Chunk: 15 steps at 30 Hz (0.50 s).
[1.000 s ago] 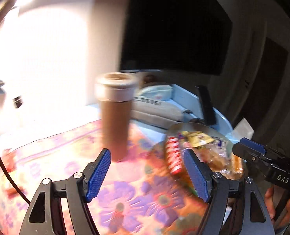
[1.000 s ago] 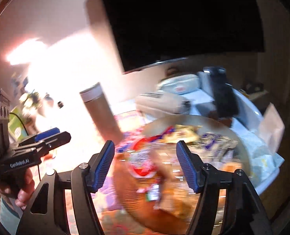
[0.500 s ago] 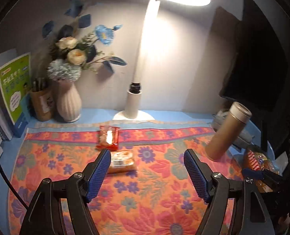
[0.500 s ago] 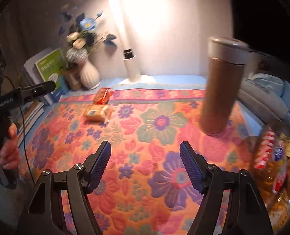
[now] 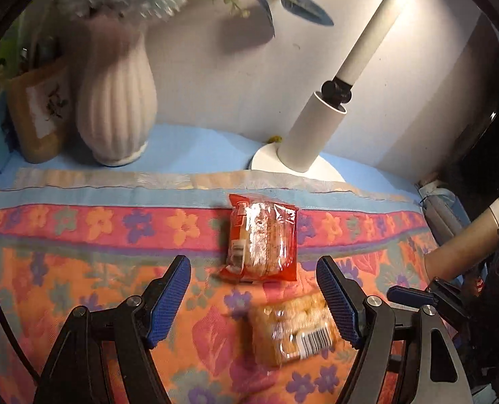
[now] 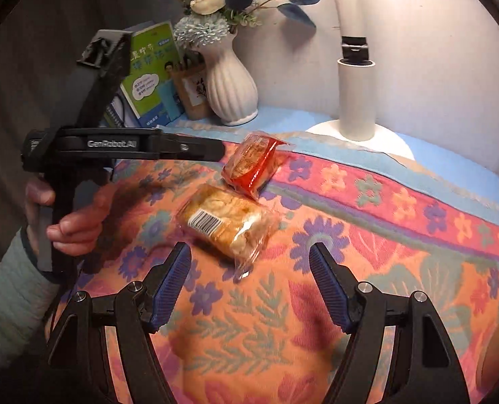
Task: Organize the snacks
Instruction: 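Grasp the red-wrapped bread with the left tool while the right tool grasps the barcoded biscuit pack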
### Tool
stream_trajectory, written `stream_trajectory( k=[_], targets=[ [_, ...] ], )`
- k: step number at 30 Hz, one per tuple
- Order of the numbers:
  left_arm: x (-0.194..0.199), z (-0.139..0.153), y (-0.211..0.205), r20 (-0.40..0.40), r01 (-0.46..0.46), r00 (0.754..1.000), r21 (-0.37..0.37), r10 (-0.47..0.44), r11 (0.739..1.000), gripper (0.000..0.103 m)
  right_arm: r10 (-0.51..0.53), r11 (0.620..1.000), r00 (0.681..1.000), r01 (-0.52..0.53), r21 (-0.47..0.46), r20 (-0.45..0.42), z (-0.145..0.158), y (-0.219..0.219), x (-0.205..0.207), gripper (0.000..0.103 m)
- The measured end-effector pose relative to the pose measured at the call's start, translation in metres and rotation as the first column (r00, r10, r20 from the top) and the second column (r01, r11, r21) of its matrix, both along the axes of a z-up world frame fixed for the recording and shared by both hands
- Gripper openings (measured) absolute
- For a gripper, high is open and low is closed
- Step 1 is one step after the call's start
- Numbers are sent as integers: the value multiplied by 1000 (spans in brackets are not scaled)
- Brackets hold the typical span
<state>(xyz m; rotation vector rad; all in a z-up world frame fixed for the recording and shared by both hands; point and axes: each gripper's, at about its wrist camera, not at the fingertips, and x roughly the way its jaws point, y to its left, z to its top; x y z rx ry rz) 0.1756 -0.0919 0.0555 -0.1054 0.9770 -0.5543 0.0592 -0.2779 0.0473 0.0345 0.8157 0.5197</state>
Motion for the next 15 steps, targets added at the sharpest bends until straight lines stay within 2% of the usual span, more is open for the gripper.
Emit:
stream_trajectory(
  k=[5, 10, 11, 13, 15],
  targets=[
    [32, -27, -28, -52, 85, 995, -25, -87, 996, 75, 89, 996, 996, -89, -12, 8, -10, 12, 33, 72],
    [26, -36, -42, 10, 108, 994, 44, -109, 993, 74, 184, 983, 983, -185, -13, -24, -20, 33, 49, 75],
    [26, -37, -43, 19, 102, 994, 58, -104, 993, 71, 191, 981, 981, -192, -28, -18, -20, 37, 48, 78],
    [26, -37, -44, 44, 85, 995, 89, -89, 992, 52, 211, 976, 977, -212, -58, -15, -21, 44, 46, 82],
    [28, -37, -39, 35, 81, 996, 60, -83, 995, 50, 254, 964, 967, -255, -81, -21, -23, 50, 40, 82]
  ],
)
